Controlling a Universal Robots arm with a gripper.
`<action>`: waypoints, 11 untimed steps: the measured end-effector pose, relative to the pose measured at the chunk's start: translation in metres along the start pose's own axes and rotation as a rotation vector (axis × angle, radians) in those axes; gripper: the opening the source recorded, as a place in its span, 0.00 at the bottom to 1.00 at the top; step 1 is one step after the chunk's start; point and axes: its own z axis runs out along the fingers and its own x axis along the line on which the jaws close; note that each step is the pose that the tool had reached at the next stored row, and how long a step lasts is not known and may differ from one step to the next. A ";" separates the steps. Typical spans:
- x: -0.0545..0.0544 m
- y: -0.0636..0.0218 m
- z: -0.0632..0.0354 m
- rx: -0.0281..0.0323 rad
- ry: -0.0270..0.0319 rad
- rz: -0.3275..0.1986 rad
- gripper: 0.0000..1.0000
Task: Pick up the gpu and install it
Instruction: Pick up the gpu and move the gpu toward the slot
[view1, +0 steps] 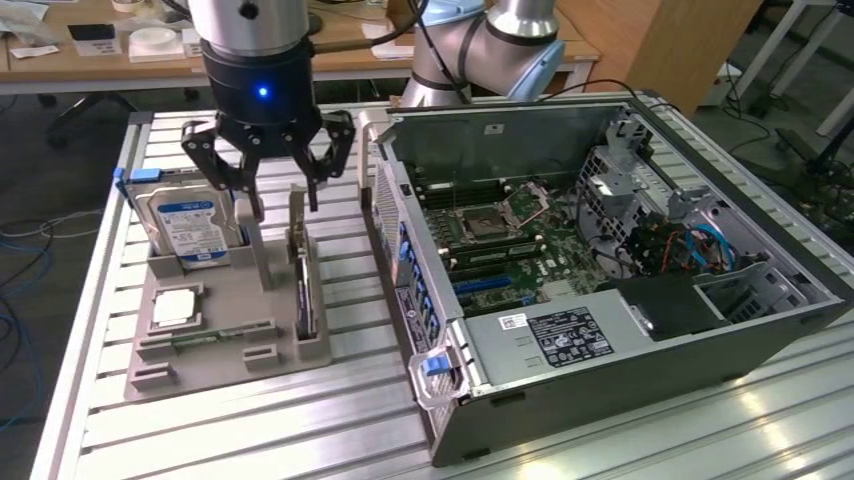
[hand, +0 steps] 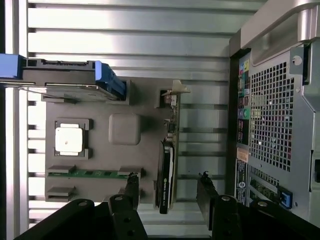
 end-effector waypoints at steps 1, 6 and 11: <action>0.000 -0.0002 0.0009 0.0002 0.0002 -0.001 0.59; 0.000 -0.0007 0.0076 0.0001 0.0005 -0.007 0.59; 0.000 -0.0010 0.0131 0.0001 0.0007 -0.010 0.59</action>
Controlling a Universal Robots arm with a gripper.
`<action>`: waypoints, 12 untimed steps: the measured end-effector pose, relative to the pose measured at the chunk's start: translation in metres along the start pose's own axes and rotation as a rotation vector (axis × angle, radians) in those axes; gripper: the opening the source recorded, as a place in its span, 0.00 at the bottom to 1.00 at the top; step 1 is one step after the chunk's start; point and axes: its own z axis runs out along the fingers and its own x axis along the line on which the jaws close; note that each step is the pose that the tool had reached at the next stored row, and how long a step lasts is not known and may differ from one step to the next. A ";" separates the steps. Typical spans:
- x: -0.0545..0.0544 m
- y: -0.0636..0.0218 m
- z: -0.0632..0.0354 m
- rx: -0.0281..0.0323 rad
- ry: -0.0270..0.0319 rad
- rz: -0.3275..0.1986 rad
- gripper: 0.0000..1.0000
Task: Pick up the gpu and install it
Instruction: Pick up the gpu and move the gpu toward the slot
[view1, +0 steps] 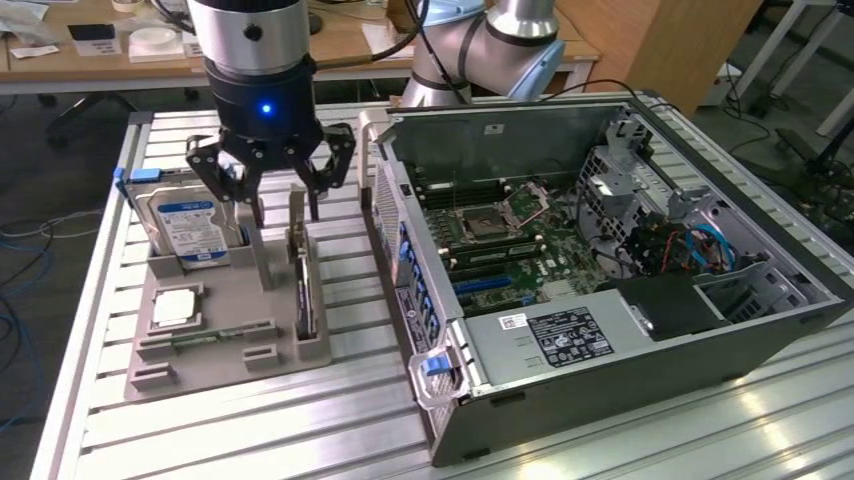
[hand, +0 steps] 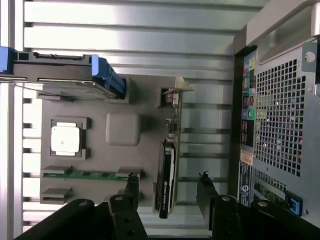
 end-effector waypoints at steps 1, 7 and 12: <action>0.000 0.0000 0.0011 0.0000 0.0000 -0.001 0.59; 0.000 -0.0011 0.0117 0.0000 0.0003 -0.006 0.59; 0.000 -0.0015 0.0186 -0.0001 0.0004 -0.006 0.59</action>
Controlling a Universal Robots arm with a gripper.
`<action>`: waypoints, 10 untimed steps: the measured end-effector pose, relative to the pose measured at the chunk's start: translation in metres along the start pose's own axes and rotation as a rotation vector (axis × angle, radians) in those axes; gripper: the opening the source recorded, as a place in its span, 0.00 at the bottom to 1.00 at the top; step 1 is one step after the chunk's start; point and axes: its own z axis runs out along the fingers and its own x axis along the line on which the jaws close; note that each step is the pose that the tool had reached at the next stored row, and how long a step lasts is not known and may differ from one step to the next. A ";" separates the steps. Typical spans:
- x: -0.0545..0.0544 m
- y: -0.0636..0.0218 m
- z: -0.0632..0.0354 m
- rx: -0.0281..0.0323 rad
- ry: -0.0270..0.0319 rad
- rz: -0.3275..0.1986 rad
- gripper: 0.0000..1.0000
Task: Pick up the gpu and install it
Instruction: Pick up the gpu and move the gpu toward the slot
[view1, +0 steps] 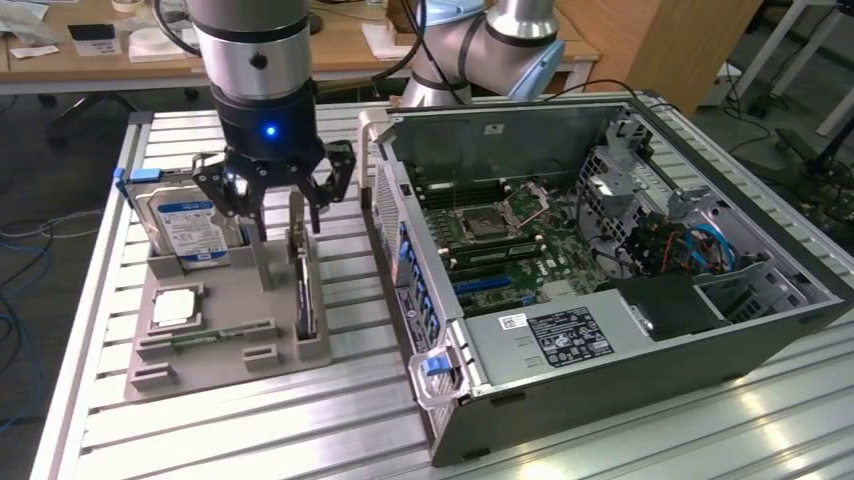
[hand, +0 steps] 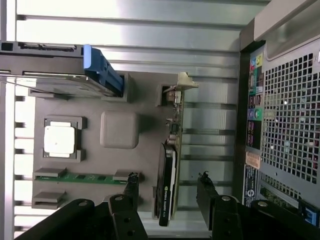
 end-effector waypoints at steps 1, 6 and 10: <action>0.000 -0.0002 0.0013 0.0001 0.0000 0.000 0.59; 0.000 -0.0008 0.0081 0.0004 0.0000 0.000 0.59; 0.000 -0.0010 0.0126 0.0004 0.0000 0.000 0.59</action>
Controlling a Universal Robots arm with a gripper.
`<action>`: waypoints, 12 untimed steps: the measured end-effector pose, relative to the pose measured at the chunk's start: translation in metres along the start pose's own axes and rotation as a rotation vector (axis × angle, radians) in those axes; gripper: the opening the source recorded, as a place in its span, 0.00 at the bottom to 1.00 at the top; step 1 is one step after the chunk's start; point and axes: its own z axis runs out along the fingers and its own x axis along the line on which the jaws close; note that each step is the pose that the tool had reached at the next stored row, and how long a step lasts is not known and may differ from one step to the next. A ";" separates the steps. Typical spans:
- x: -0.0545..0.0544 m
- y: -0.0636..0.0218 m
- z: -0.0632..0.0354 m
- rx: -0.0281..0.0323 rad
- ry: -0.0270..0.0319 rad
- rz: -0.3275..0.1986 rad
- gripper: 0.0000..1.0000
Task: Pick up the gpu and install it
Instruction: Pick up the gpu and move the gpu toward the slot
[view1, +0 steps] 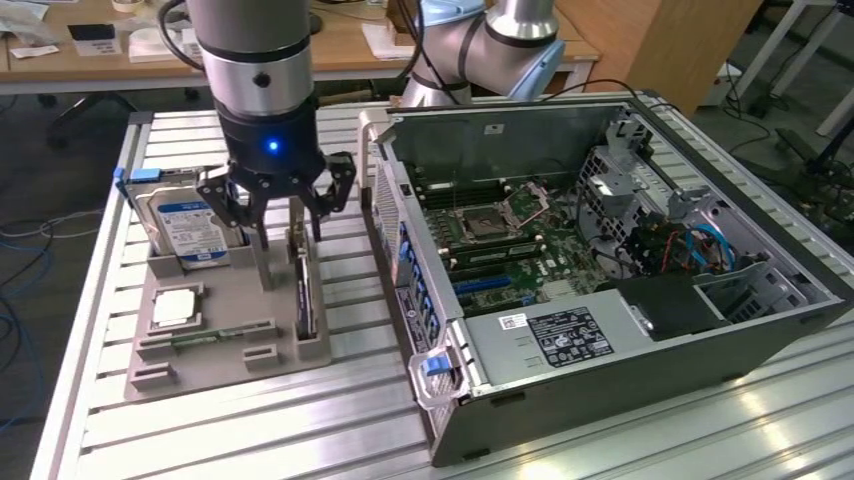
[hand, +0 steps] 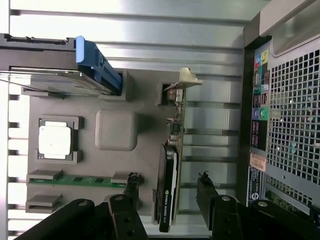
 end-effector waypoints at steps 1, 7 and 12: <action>0.000 0.0000 0.0010 -0.0001 -0.0001 0.000 0.59; 0.000 -0.0004 0.0078 -0.0001 0.0000 0.000 0.59; 0.000 -0.0014 0.0126 0.0001 0.0002 0.000 0.59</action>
